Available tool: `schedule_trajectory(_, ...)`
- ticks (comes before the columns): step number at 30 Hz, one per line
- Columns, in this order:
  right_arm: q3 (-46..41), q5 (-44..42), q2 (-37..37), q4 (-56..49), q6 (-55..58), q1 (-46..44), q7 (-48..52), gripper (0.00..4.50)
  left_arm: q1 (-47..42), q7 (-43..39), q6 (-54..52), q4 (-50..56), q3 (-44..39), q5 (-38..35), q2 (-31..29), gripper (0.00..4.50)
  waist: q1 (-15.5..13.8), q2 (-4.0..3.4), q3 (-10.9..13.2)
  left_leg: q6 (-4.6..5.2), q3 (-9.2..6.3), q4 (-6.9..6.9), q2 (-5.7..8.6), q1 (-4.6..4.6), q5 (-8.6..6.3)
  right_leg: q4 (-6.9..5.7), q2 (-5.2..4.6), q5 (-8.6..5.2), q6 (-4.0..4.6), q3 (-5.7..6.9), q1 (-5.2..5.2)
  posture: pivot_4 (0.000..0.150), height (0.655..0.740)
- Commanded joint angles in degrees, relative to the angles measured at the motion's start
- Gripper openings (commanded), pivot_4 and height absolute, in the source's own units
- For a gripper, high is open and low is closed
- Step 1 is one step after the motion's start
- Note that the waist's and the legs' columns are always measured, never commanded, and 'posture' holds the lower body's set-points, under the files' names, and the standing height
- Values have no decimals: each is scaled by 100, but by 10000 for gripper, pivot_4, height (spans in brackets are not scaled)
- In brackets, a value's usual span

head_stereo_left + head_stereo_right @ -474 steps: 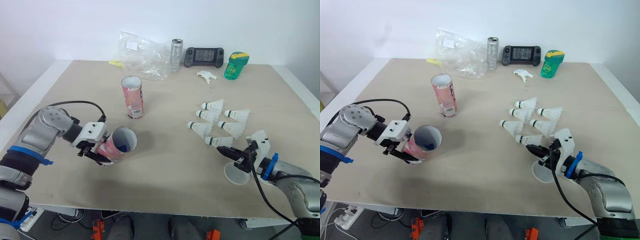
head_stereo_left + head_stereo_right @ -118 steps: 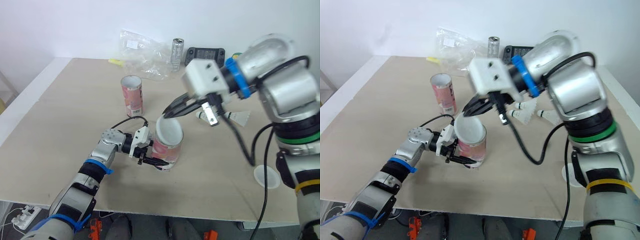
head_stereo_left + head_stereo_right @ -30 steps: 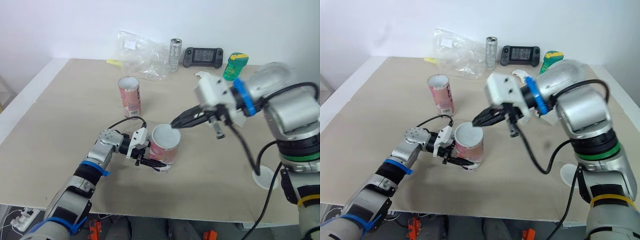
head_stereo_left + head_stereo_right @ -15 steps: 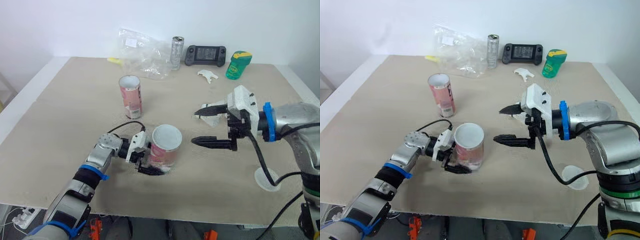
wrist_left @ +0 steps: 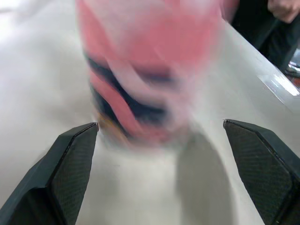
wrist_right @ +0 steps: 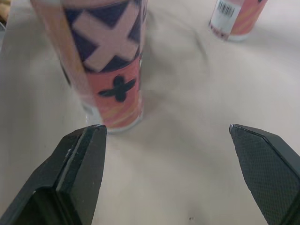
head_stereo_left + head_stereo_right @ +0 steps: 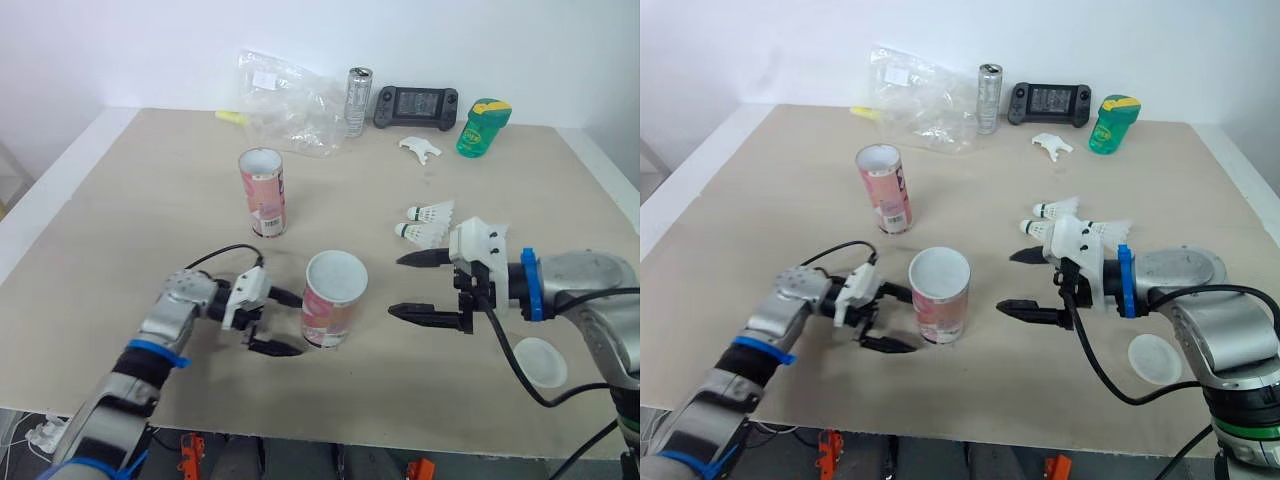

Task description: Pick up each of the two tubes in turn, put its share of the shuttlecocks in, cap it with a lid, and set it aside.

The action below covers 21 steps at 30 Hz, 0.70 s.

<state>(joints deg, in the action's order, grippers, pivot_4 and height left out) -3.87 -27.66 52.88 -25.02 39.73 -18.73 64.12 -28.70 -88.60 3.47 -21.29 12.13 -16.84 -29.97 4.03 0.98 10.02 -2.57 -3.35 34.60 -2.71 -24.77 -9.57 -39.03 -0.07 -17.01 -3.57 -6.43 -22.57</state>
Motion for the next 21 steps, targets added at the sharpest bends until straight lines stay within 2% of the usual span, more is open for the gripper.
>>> schedule_trajectory(1,141,36,-197,-371,-309,199,-226,45000,241,-4,-142,665,-438,-340,-347,44631,-3,1,2,0,0,0,0,0,0,0,-2,0,0,1,0,1500,7400)
schedule_trajectory(5,585,212,-529,-461,-488,519,-501,45000,571,290,-863,1638,-912,-997,-585,44631,-31,13,9,-1,1,2,2,-1,0,0,-9,0,-2,4,4,1500,7400)
schedule_trajectory(11,858,192,-1077,-349,-497,390,-880,45000,822,783,-2100,2973,-1549,-2020,-942,44631,-35,33,23,-6,-1,7,0,1,3,-2,-8,5,-4,6,6,1500,7400)
schedule_trajectory(21,1376,217,-1498,-116,-493,154,-909,45000,1196,899,-2395,3423,-1693,-2135,-1318,44631,-29,43,31,-6,-1,6,-2,6,3,-2,-7,4,0,8,11,1500,7400)
